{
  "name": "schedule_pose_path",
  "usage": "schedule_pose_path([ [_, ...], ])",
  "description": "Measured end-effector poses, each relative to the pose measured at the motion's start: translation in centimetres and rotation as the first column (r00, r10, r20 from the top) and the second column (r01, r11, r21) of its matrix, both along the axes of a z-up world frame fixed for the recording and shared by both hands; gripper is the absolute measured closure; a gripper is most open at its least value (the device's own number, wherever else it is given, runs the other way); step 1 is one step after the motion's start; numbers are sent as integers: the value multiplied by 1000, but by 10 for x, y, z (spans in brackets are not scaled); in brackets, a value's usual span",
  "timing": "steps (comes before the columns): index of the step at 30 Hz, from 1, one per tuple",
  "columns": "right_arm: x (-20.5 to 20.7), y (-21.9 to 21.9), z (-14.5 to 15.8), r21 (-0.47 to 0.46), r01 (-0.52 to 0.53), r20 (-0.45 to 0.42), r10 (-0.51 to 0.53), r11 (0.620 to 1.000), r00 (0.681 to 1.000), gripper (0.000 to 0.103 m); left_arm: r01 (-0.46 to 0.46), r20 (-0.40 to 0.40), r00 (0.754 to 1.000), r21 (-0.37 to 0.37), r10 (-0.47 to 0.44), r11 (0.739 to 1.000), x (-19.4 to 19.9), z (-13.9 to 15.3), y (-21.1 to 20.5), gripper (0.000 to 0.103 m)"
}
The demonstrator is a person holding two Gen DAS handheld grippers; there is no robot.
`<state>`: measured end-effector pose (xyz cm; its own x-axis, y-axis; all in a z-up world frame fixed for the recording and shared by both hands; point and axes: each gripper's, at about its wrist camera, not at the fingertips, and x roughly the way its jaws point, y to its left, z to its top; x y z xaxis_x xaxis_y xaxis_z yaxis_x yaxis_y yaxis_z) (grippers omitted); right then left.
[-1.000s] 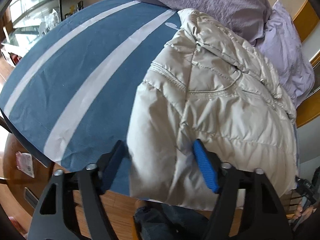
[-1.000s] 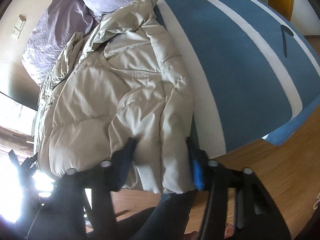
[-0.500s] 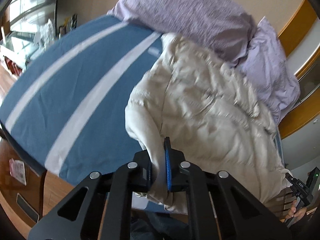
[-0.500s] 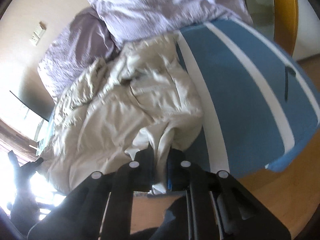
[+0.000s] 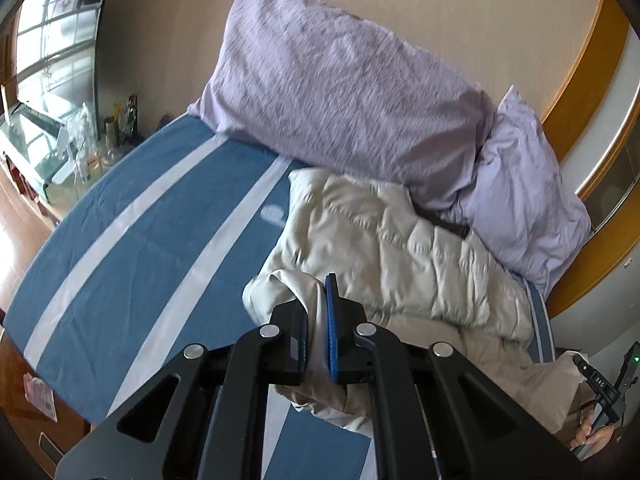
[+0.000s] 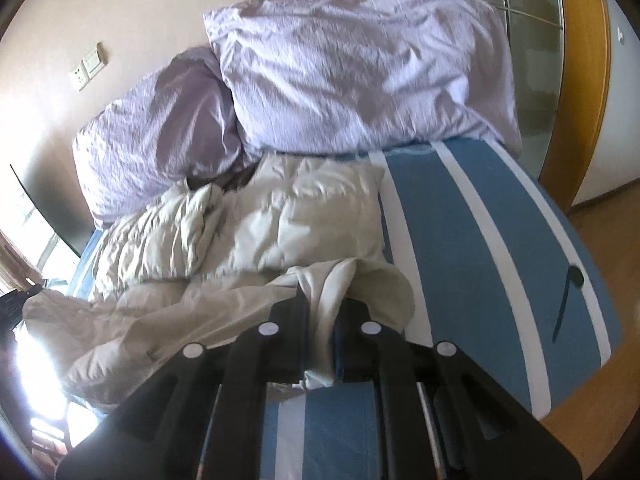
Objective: Fold large clothes
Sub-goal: 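Lift the hem with both grippers and carry it toward the collar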
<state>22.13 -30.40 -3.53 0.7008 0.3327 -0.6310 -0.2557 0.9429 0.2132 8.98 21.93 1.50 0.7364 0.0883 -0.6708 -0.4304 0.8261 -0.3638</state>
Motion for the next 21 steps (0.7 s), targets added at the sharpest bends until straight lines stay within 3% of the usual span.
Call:
schedule_pose_path([
  [12,83,25,28,25,14,29,-15,1000,999,93,-4,38,999,34,3,999,79,27,17,98],
  [21,152,40,36,14,9,11,-9,1000,1000,93,-32,12,999,48,32,998,139,25,29,99],
])
